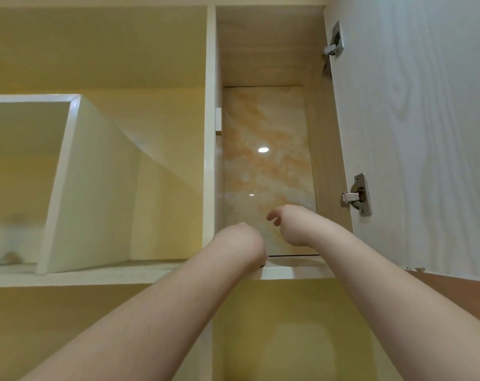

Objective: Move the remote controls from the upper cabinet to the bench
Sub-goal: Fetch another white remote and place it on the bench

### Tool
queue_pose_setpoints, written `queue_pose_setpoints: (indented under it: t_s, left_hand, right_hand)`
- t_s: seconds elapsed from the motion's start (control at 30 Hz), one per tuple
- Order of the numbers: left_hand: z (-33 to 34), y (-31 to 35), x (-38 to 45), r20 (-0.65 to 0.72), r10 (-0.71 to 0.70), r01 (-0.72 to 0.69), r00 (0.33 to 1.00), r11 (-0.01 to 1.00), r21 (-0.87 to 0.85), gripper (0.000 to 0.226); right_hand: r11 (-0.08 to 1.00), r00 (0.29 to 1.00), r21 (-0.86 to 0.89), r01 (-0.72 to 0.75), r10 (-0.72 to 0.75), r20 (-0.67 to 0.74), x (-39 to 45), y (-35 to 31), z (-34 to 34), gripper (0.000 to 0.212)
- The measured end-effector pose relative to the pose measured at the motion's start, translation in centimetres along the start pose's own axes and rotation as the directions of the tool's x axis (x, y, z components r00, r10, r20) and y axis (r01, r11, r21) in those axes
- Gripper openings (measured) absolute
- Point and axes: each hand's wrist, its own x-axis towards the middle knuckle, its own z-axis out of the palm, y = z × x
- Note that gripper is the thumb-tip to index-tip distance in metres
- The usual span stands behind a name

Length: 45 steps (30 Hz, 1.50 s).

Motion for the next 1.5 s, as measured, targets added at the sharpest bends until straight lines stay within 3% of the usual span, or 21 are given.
queue_pose_setpoints:
  t_s: [0.1, 0.23, 0.37, 0.53, 0.73, 0.93, 1.1, 1.37, 1.5]
  left_hand:
    - [0.1, 0.1, 0.6, 0.075, 0.016, -0.020, 0.997, 0.999, 0.050, 0.046]
    - [0.1, 0.3, 0.8, 0.071, 0.049, -0.054, 0.996, 0.996, 0.074, 0.040]
    - [0.2, 0.2, 0.8, 0.001, 0.053, -0.053, 0.999, 0.999, -0.008, 0.036]
    - [0.3, 0.0, 0.9, -0.043, 0.047, -0.051, 0.998, 0.992, -0.119, 0.042]
    - [0.7, 0.0, 1.2, -0.114, 0.024, -0.044, 0.993, 0.983, -0.177, 0.046]
    - [2.0, -0.7, 0.9, -0.244, -0.059, -0.045, 0.968, 0.915, -0.401, 0.052]
    - [2.5, -0.7, 0.2, -0.406, -0.093, -0.121, 0.909, 0.873, -0.472, 0.059]
    - [2.7, -1.5, -2.5, -0.621, -0.076, -0.369, 0.780, 0.745, -0.556, 0.072]
    - [4.0, -2.3, -5.2, -0.721, -0.085, -0.470, 0.687, 0.705, -0.531, 0.068]
  right_hand:
    - [0.998, 0.991, -0.054, -0.015, 0.022, 0.134, 2.2, -0.2, 0.3, 0.064]
    - [0.995, 0.947, -0.086, -0.044, 0.069, 0.313, 4.3, 0.7, 1.8, 0.061]
    - [0.971, 0.915, 0.112, -0.211, 0.156, 0.372, 6.1, 2.2, 3.3, 0.048]
    - [0.915, 0.892, 0.267, -0.302, 0.172, 0.418, 6.6, 2.6, 4.0, 0.046]
    - [0.898, 0.918, 0.318, -0.304, 0.187, 0.350, 6.7, 2.9, 4.0, 0.045]
    - [0.916, 0.950, 0.306, -0.260, 0.186, 0.250, 5.5, 2.4, 3.0, 0.045]
    - [0.753, 0.976, 0.622, -0.214, 0.193, 0.102, 3.6, 2.4, 2.2, 0.037]
    - [0.487, 0.943, 0.854, -0.184, 0.333, 0.013, -0.3, 2.6, 0.9, 0.026]
    - [0.470, 0.959, 0.879, -0.077, 0.277, -0.064, -3.7, 2.4, 0.6, 0.027]
